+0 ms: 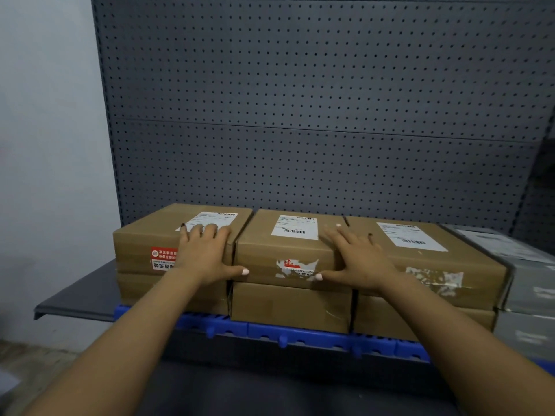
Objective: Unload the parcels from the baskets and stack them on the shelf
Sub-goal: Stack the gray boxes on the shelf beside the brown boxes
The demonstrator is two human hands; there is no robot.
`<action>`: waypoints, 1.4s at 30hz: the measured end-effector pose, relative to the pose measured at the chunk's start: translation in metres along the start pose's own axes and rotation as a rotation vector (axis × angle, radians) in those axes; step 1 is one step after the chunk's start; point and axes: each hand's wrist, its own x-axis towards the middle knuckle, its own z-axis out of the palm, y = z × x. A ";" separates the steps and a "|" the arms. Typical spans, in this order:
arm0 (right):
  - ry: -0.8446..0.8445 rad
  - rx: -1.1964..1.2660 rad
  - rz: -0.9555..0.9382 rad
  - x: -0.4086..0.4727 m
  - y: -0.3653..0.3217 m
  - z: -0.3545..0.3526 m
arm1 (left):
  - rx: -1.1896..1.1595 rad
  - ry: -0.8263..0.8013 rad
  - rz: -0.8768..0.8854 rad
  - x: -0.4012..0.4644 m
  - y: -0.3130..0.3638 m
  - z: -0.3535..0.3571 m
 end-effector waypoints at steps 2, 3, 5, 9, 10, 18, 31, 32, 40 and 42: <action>0.102 -0.026 -0.004 -0.009 0.012 -0.006 | -0.029 0.046 0.021 -0.001 0.015 -0.007; 0.140 -0.055 0.002 -0.016 0.022 -0.009 | -0.037 0.070 0.061 -0.002 0.027 -0.012; 0.157 -0.118 0.052 -0.033 0.045 -0.013 | -0.046 0.113 0.178 -0.001 0.056 -0.019; 0.060 -0.196 0.222 -0.062 0.095 -0.016 | -0.094 0.143 0.336 0.009 0.118 -0.029; 0.028 -0.202 0.250 -0.068 0.105 -0.015 | -0.103 0.127 0.361 0.012 0.132 -0.029; 0.027 -0.152 0.248 -0.073 0.128 -0.002 | -0.087 0.003 0.408 0.019 0.190 -0.004; 0.153 -0.125 0.402 -0.116 0.183 -0.019 | -0.157 -0.008 0.480 0.021 0.225 -0.037; 0.145 -0.134 0.455 -0.122 0.193 -0.022 | -0.160 -0.002 0.497 0.023 0.234 -0.037; 0.005 -0.093 0.521 -0.138 0.222 -0.014 | -0.175 -0.075 0.519 0.019 0.273 -0.022; 0.005 -0.109 0.517 -0.135 0.222 -0.012 | -0.181 -0.058 0.510 0.019 0.273 -0.018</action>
